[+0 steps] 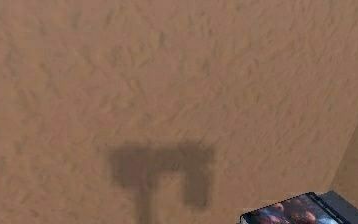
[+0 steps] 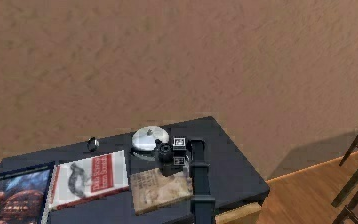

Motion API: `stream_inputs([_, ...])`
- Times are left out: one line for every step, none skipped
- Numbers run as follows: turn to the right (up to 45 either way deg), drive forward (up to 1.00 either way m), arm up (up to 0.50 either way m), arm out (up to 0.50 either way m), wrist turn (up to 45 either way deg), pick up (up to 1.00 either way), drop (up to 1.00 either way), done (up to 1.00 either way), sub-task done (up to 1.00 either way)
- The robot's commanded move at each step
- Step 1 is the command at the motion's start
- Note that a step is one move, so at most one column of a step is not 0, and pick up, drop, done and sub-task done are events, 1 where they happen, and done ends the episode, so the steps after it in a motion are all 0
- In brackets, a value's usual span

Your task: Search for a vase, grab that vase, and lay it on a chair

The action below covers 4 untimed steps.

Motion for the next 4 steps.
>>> stream_inputs([0.0,0.00,0.10,0.00,0.0,0.00,0.00,0.00,0.00])
stream_inputs([0.0,0.00,0.14,0.00,0.0,0.00,0.00,0.00,0.00])
stream_inputs([0.0,0.00,0.00,0.00,-45.0,0.00,0.00,0.00,0.00])
stream_inputs([0.0,0.00,0.00,0.00,-45.0,0.00,0.00,0.00,0.00])
